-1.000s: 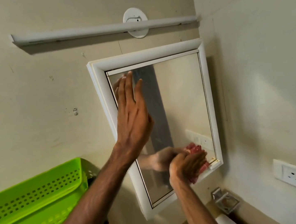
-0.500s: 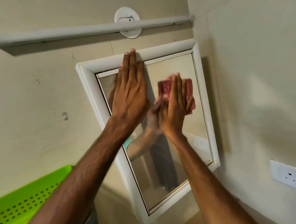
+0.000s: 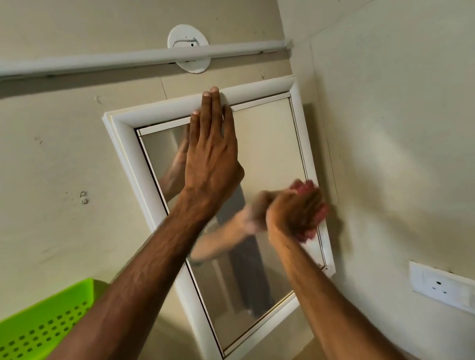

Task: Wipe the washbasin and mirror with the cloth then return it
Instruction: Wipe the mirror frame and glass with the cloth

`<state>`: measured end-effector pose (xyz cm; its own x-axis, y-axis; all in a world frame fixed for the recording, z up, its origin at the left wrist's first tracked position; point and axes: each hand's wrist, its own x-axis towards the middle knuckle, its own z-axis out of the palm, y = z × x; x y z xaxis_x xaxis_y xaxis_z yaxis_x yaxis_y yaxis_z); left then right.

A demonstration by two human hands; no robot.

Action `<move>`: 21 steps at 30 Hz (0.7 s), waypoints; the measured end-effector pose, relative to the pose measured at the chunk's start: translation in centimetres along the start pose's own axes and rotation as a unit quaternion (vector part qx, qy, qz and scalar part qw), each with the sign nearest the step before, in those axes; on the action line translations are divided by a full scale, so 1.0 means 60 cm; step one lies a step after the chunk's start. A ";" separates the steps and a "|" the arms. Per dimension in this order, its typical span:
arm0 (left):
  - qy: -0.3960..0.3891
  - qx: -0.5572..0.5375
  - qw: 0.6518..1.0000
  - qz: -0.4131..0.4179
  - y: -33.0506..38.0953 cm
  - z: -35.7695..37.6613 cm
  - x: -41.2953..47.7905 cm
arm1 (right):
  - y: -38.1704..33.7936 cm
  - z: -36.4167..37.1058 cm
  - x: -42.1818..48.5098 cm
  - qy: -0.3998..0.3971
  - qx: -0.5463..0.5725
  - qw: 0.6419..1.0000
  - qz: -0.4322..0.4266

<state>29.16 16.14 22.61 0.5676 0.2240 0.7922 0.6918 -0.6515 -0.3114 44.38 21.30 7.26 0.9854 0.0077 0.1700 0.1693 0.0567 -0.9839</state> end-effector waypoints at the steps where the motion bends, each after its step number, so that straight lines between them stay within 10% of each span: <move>1: -0.006 -0.002 1.000 0.002 0.005 0.003 -0.001 | -0.052 0.000 0.010 -0.006 0.026 0.999 -0.021; 9: -0.016 -0.004 1.000 0.015 0.002 0.016 -0.007 | -0.250 -0.006 0.084 -0.062 0.102 0.881 -0.457; 21: 0.000 -0.003 1.000 -0.009 0.030 0.048 -0.039 | 0.135 -0.050 0.073 -0.020 -0.112 0.961 -0.253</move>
<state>30.36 16.55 18.71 0.5548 0.2351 0.7981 0.6996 -0.6510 -0.2946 50.13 18.82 -0.13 0.7756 0.0751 0.6268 0.6301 -0.1524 -0.7614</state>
